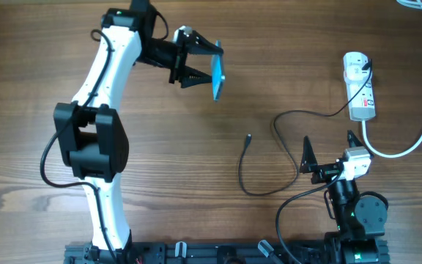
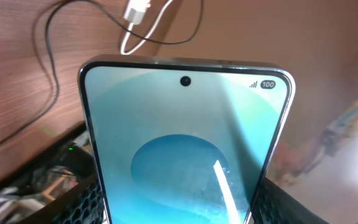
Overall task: Plug charger to phone and switch on socket
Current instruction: 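Lift the phone with the left gripper and raise it upright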
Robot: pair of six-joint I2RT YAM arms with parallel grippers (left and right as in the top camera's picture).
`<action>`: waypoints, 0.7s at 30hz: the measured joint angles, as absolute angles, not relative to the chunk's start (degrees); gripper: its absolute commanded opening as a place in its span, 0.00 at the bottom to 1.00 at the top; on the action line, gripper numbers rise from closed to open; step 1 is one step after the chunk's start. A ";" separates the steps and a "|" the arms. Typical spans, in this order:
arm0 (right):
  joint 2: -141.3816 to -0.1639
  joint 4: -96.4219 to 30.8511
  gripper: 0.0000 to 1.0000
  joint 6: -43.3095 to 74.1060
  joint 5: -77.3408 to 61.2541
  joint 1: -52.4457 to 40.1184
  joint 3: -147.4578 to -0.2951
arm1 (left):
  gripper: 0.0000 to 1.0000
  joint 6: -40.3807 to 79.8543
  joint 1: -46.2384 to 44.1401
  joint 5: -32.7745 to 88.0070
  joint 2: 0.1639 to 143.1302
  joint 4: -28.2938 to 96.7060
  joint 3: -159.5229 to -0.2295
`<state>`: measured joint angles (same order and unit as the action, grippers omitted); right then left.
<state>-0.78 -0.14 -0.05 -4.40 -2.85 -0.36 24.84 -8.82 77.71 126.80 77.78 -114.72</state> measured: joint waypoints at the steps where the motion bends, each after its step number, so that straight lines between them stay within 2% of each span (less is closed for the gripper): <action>1: -0.78 -0.14 1.00 -0.05 -4.40 -2.85 -0.36 | 0.61 25.50 -8.19 78.76 126.80 78.04 -114.72; 9: -0.78 -0.14 1.00 -0.05 -4.40 -2.85 -0.36 | 0.60 26.96 -6.24 85.56 126.80 80.01 -114.72; 21: -0.78 -0.14 1.00 -0.05 -4.40 -2.85 -0.36 | 0.61 27.18 -6.24 87.11 126.80 82.08 -114.72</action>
